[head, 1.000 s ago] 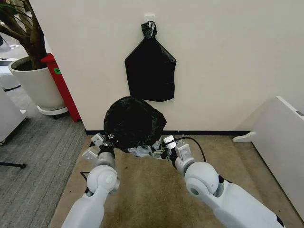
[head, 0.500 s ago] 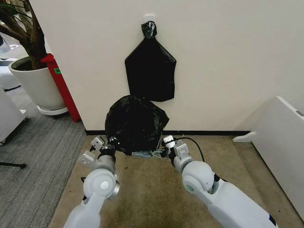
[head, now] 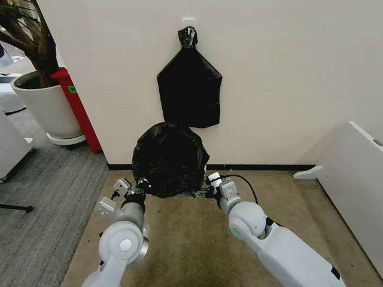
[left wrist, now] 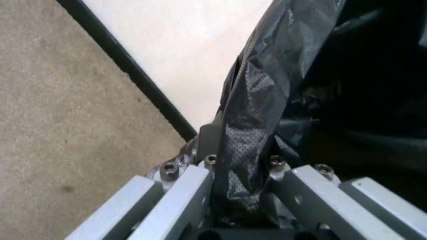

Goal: Place the garbage bag over the trash bin.

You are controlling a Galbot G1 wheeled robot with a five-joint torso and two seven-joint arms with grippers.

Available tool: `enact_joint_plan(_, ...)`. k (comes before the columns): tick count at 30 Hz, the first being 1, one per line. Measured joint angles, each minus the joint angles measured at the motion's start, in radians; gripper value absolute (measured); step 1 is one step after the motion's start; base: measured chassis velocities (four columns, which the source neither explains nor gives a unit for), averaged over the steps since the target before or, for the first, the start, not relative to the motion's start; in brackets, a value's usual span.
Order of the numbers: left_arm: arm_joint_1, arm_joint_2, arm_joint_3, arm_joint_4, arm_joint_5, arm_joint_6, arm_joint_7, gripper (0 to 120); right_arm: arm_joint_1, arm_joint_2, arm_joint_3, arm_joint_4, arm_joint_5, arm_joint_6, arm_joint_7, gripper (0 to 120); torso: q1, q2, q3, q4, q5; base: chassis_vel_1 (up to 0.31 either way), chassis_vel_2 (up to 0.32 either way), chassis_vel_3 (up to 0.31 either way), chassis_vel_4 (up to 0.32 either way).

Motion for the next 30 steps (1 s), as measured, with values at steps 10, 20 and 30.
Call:
enact_joint_plan(10,-0.056,0.024,0.003,0.107,0.032,-0.014,0.020,1,-0.092,-0.054,0.050,0.238,0.048,-0.044,0.029,100,0.000,0.000,0.000,-0.0002,-0.0002,0.000,0.000,0.000,0.000)
enact_joint_plan(20,0.016,0.080,0.039,0.114,0.173,0.033,0.181,1,0.001,-0.108,0.184,0.291,-0.044,0.061,-0.088,100,0.000,0.000,0.000,0.0000,0.0002,0.000,0.000,0.000,0.000)
enact_joint_plan(30,0.045,0.110,0.042,0.112,0.260,0.059,0.277,1,0.232,-0.195,0.122,0.185,-0.058,0.110,-0.194,100,0.000,0.000,0.000,-0.0001,0.0002,0.000,0.000,0.000,0.000)
